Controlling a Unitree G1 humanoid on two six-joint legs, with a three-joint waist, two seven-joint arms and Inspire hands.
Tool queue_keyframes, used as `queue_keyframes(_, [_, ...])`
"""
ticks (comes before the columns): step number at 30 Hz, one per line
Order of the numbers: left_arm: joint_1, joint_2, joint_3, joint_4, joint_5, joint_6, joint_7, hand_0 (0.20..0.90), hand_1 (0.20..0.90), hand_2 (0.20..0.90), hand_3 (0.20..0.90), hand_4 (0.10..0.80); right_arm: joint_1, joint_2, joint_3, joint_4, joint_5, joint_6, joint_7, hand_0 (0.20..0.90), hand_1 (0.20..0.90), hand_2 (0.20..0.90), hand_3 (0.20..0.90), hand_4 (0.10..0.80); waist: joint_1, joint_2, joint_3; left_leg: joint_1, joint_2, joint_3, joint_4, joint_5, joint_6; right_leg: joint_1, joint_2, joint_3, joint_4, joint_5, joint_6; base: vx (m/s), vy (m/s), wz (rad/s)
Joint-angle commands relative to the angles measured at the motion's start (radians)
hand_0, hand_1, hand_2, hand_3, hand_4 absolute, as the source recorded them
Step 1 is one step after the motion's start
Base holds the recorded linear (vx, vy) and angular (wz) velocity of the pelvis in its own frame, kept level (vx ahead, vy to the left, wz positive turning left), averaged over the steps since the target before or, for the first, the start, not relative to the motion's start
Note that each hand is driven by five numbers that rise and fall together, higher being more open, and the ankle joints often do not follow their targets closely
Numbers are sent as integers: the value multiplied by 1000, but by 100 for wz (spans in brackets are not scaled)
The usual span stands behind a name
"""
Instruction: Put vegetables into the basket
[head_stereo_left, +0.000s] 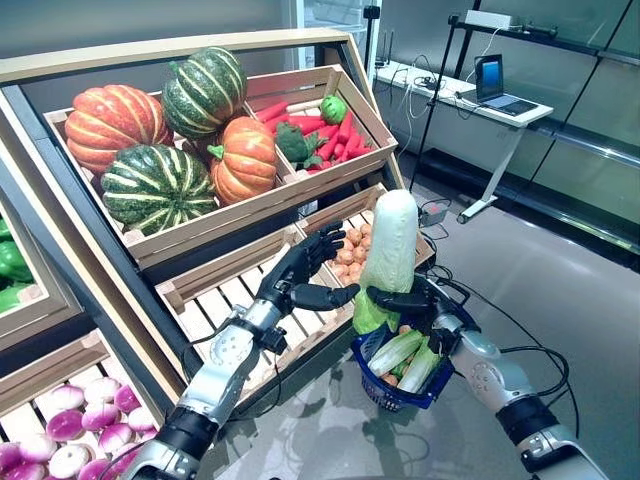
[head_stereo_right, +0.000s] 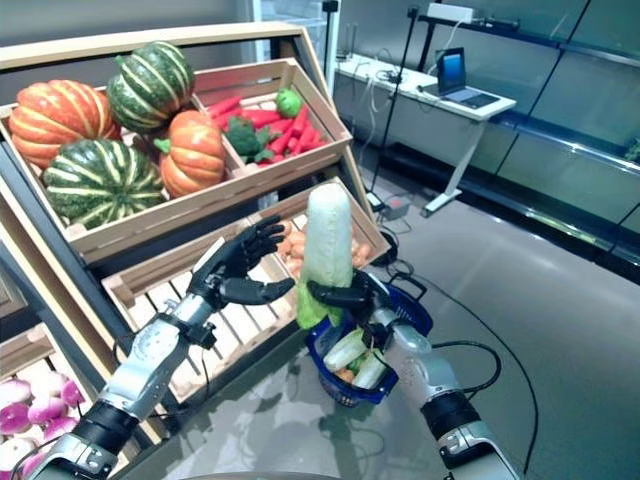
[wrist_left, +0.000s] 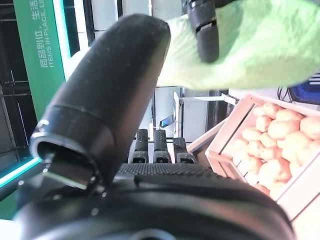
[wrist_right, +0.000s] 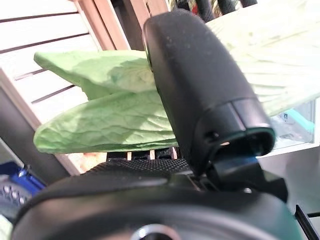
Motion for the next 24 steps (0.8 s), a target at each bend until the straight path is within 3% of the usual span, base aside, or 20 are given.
queue_keyframes(1, [-121,16,78,3,7,-102,22,900,900,900,900,800,-113,-37,-130,-20,39,-159,-19,300,300,300,300,400,0,18,-22,28,-10,-11,3,-116,18,-6,28,-4,19,-13,-63,0,0,0])
queue_keyframes(8, [-64,9,137,-5,0,-99,52,900,900,900,900,800,-57,-78,-218,83,40,-159,-85,300,300,300,300,400,8,17,-8,29,-8,-10,3,-119,14,-2,29,-12,17,-14,-63,0,0,0])
queue_keyframes(18, [-26,-4,130,3,-14,-79,77,900,900,900,900,800,-69,-95,-286,249,27,-156,-143,300,300,300,300,400,35,22,16,27,-5,-19,3,-116,14,-6,20,-35,36,-20,-61,7,-3,0])
queue_keyframes(21, [-18,4,130,2,-43,-85,79,900,900,900,900,800,-88,-104,-296,310,20,-176,-156,300,300,300,300,400,49,26,42,17,-2,-20,18,-109,17,-27,9,-41,89,-39,-63,-31,-1,0])
queue_keyframes(24, [-66,26,109,10,-80,-108,89,900,900,900,900,800,-177,-126,-284,384,34,-220,-187,300,300,300,300,400,65,33,120,-91,5,-49,157,-127,14,-129,-14,-35,235,-74,-68,-306,-26,4])
